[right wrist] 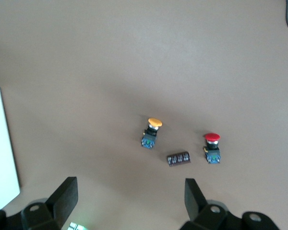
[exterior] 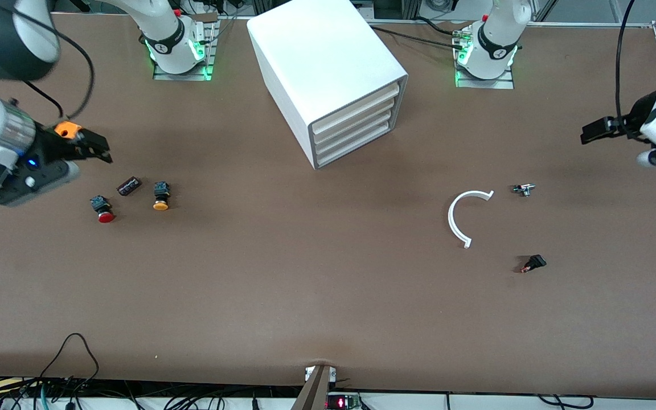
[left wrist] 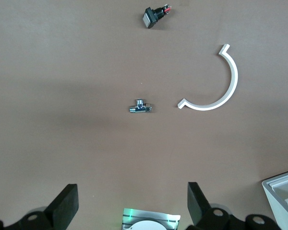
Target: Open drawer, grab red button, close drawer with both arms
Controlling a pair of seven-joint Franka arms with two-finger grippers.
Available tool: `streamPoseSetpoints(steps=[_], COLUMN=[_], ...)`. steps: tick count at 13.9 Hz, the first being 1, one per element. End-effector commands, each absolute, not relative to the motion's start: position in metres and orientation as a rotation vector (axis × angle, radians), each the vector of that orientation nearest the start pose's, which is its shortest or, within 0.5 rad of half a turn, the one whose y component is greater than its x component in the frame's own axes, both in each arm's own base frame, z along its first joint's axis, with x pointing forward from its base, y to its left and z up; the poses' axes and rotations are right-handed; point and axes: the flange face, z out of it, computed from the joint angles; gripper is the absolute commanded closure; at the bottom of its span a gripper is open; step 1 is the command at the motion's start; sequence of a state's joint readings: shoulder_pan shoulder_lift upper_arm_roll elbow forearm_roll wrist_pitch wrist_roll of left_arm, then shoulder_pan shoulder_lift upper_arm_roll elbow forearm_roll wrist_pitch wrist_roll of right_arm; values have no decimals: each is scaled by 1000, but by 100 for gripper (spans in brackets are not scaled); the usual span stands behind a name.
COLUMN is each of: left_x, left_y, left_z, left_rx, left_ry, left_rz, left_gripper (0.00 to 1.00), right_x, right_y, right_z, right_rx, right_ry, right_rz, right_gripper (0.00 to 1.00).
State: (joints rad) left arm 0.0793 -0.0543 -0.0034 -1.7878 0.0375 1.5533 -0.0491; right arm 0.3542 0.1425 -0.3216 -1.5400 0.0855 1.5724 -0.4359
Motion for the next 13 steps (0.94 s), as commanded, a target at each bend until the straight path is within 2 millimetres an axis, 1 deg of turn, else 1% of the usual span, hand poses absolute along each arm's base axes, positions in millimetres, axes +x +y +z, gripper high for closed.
streamPoseSetpoints(steps=[1, 3, 5, 7, 9, 10, 12, 13], left_x=[512, 515, 523, 529, 533, 532, 531, 531], left_y=[39, 35, 33, 33, 32, 32, 34, 34], left_z=[562, 566, 568, 572, 576, 576, 575, 575], left_rx=[-3101, -3096, -3095, -3100, -3111, -3114, -3117, -3117], left_ry=[-161, -146, -115, -112, -111, -110, -24, -9], left_rz=[249, 218, 142, 70, 11, 10, 26, 21], left_gripper=[0, 0, 0, 0, 0, 0, 0, 0], right_x=[558, 544, 539, 537, 540, 541, 542, 542], right_y=[20, 8, 3, 3, 4, 6, 9, 12], right_z=[585, 595, 600, 602, 603, 606, 611, 613], right_rx=[-2995, -2989, -3015, -3018, -3019, -3019, -3020, -3023], right_ry=[-720, -769, -792, -793, -796, -801, -806, -800], right_rz=[113, 90, 95, 94, 87, 73, 56, 49], right_gripper=[1, 1, 1, 1, 1, 1, 1, 1])
